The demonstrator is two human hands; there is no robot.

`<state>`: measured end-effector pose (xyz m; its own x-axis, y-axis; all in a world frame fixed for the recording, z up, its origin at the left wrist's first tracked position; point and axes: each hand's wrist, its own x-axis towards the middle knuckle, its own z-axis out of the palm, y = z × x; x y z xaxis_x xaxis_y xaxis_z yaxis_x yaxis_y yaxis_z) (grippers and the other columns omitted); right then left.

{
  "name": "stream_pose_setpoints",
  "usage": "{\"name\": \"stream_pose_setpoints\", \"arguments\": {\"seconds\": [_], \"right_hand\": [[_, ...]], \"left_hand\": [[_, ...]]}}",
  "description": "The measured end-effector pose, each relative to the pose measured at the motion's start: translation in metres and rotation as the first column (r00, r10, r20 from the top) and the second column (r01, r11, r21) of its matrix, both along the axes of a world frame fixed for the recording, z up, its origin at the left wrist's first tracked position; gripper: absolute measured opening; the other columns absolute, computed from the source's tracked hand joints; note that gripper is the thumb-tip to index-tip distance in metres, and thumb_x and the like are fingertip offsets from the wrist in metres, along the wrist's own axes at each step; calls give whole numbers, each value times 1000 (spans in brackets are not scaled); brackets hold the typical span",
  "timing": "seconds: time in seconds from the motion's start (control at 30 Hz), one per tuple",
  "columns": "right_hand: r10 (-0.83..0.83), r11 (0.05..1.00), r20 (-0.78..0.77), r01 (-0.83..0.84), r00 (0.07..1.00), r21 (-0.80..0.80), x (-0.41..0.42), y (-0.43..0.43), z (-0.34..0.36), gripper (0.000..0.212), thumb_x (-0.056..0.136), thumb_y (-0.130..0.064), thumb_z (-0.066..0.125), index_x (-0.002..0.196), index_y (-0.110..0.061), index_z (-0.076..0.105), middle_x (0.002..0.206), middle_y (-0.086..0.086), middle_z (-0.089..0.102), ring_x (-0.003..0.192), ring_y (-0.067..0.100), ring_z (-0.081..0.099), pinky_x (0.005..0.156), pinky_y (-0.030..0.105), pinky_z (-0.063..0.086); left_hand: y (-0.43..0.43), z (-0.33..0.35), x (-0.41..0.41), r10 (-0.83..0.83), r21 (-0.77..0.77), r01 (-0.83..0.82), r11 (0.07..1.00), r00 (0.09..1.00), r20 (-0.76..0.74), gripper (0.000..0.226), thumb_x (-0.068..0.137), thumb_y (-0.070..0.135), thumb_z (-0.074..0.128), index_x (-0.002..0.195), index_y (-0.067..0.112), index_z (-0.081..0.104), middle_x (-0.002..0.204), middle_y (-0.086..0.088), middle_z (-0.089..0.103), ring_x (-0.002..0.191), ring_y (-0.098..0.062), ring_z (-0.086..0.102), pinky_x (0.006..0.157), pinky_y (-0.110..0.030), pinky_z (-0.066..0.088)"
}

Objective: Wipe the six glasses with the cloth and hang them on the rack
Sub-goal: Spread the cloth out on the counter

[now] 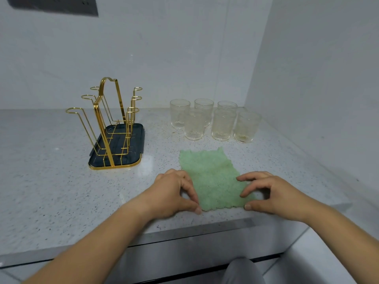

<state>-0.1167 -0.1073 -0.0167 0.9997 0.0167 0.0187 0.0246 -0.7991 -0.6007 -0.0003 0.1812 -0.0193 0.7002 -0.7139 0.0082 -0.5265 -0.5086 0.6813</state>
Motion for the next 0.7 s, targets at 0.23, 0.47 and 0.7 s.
{"name": "stream_pose_setpoints", "arguments": {"seconds": [0.23, 0.47, 0.7], "right_hand": [[-34, 999, 78, 34, 996, -1, 2, 2, -6, 17, 80, -27, 85, 78, -42, 77, 123, -34, 63, 122, -14, 47, 104, 15, 37], [-139, 979, 162, 111, 977, 170, 26, 10, 21, 15, 87, -19, 78, 76, -28, 74, 87, -9, 75, 80, 0, 66, 76, 11, 47], [-248, 950, 157, 209, 956, 230, 108, 8, 36, 8, 90, -16, 76, 85, -11, 77, 92, 19, 75, 78, 23, 65, 76, 27, 52]], "left_hand": [[-3, 3, -1, -43, 91, 34, 995, 993, 107, 18, 78, 48, 86, 70, 38, 73, 96, 16, 61, 105, 0, 44, 95, -28, 29], [-6, 19, 17, 94, -193, -117, 974, 988, -123, 15, 87, 31, 83, 76, 22, 77, 91, 9, 76, 81, 6, 65, 76, -7, 47], [-36, 36, 77, 268, -164, -289, 943, 953, -140, 24, 90, 26, 81, 83, 3, 79, 66, 0, 66, 45, 1, 49, 49, -11, 44]]}}
